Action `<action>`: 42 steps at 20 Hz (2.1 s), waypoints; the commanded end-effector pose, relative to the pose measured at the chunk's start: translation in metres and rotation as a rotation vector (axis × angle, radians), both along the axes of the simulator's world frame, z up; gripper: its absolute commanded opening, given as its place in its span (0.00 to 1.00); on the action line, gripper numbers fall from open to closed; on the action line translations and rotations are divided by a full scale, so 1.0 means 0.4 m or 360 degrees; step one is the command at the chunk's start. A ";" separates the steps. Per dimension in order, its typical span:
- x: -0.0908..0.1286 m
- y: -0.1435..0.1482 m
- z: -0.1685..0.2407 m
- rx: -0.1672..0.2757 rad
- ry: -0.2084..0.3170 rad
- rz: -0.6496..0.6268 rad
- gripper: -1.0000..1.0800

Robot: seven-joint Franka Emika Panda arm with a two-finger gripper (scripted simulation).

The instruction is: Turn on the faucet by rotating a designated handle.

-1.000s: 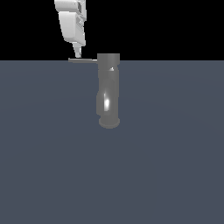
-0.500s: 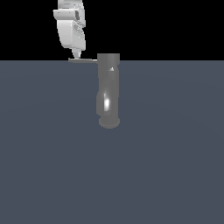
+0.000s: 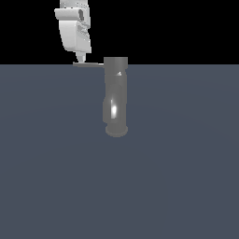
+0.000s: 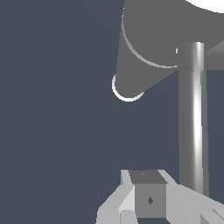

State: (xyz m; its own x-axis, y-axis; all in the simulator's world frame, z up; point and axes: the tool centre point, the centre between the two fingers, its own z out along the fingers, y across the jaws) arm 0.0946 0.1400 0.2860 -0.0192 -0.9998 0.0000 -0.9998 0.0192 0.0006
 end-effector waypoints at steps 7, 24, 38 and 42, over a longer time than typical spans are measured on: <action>-0.054 -0.003 0.000 0.0000 0.0000 0.0000 0.00; -0.172 -0.010 0.000 0.0000 -0.0001 -0.0001 0.00; -0.244 -0.048 0.000 0.0000 -0.0006 -0.0006 0.00; -0.270 -0.074 0.000 0.0000 -0.0005 -0.0005 0.00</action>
